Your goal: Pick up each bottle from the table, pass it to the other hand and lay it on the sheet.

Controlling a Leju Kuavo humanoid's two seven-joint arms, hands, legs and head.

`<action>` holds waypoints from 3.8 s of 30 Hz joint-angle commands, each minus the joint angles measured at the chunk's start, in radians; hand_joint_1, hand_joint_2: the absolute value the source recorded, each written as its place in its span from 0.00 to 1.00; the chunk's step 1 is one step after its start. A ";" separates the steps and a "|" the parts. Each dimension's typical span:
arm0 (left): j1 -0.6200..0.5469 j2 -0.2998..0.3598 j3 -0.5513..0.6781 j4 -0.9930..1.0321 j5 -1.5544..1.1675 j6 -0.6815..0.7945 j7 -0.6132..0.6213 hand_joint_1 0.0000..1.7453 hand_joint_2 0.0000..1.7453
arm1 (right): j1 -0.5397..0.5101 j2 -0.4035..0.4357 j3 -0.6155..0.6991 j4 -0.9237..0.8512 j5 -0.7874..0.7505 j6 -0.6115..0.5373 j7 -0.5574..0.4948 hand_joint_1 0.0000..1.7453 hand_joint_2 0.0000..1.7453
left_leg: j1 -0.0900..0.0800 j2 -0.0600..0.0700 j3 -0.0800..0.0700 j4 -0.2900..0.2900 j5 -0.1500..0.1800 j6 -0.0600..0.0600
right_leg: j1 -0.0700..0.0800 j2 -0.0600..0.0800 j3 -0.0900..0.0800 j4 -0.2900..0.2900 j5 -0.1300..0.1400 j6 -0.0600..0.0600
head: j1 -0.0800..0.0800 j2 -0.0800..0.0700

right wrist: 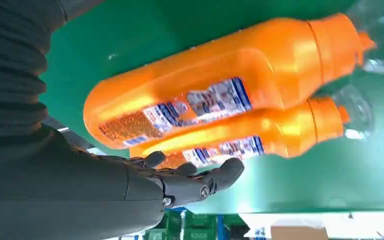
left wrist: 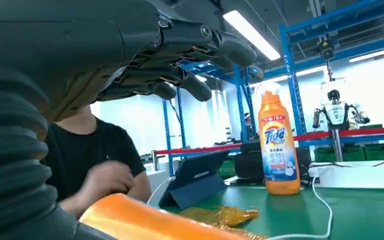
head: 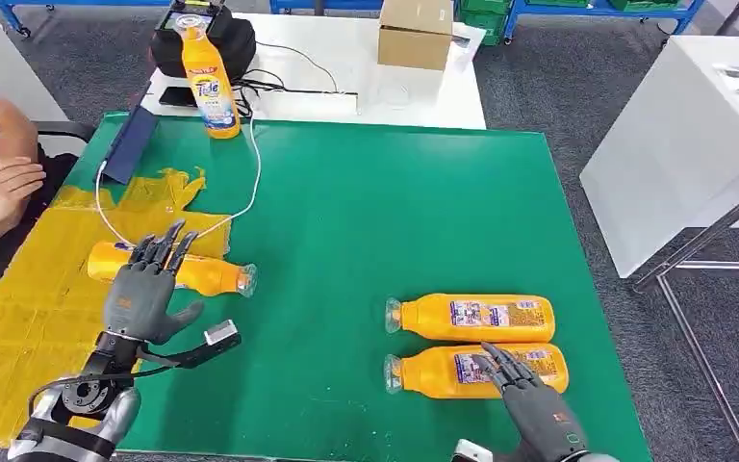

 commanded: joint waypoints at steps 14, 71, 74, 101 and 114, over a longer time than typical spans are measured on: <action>-0.034 -0.024 -0.019 0.041 0.038 -0.028 -0.032 0.00 1.00 | -0.063 0.186 -0.190 0.249 0.107 0.116 -0.073 0.00 1.00 | 0.000 0.001 0.004 -0.003 0.000 0.002 | 0.001 0.000 0.005 -0.003 0.000 -0.006 | 0.000 0.000; 0.255 -0.172 0.006 -0.415 1.550 -0.844 -0.213 0.00 1.00 | -0.156 0.679 -0.101 0.135 -0.655 0.183 -0.511 1.00 1.00 | 0.004 0.011 0.011 -0.003 -0.003 -0.002 | 0.006 0.010 0.007 -0.001 0.000 -0.012 | 0.000 0.000; 0.232 -0.181 -0.031 -0.416 1.550 -0.842 -0.203 0.00 1.00 | -0.205 0.680 0.030 0.197 -0.633 0.157 -0.467 1.00 1.00 | 0.006 0.011 0.009 -0.001 -0.003 -0.003 | 0.007 0.011 0.006 -0.001 0.001 -0.009 | 0.000 0.000; 0.226 -0.140 -0.168 -0.399 1.489 -0.861 -0.304 0.00 1.00 | -0.294 0.560 0.318 0.287 -0.621 0.144 -0.452 1.00 1.00 | 0.004 0.007 0.011 -0.004 -0.003 -0.001 | 0.006 0.007 0.009 -0.003 0.000 -0.011 | 0.000 0.000; 0.212 -0.109 -0.186 -0.396 1.423 -0.853 -0.348 0.00 1.00 | -0.279 0.517 0.338 0.289 -0.710 0.117 -0.467 1.00 1.00 | 0.005 0.006 0.009 -0.003 -0.003 -0.003 | 0.007 0.008 0.007 -0.002 0.000 -0.009 | 0.000 0.000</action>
